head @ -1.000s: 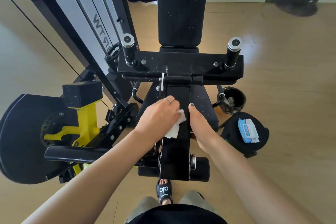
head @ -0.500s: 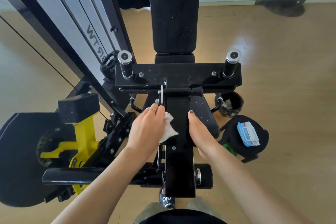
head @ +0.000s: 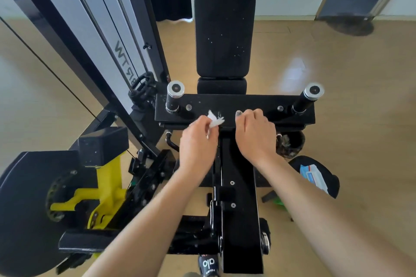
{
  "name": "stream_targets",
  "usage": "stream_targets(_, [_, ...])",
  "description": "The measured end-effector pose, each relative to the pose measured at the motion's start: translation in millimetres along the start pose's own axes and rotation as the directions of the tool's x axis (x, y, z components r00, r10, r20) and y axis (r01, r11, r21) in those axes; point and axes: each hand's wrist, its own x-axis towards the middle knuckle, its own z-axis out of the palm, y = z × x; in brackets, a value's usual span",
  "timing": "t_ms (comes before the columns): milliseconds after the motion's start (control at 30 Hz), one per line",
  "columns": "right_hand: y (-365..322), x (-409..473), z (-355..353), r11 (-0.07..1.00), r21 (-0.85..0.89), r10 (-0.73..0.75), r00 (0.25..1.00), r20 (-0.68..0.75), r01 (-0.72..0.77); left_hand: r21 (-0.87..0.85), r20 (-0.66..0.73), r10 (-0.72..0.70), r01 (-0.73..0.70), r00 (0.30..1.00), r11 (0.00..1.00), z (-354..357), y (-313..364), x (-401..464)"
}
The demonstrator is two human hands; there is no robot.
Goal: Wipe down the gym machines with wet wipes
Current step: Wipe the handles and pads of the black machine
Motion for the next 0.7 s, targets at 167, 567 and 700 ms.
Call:
stream_targets(167, [0.1,-5.8,11.7,0.997,-0.075,-0.006,0.997,-0.071,0.001,-0.157,0.055,0.099,-0.09,0.994,0.984,0.8,-20.7,-12.9])
stream_targets(567, [-2.6,-1.8,17.0,0.992,-0.116,0.043,0.996,-0.084,-0.053,-0.13,0.038,0.243,-0.237,0.969,0.963,-0.9,-5.6,6.0])
stream_targets(700, [-1.8,-1.1,16.9,0.993,-0.103,0.049,0.997,-0.063,-0.055,0.305,-0.083,0.461,-0.418,0.884,0.856,-4.0,-11.9,26.4])
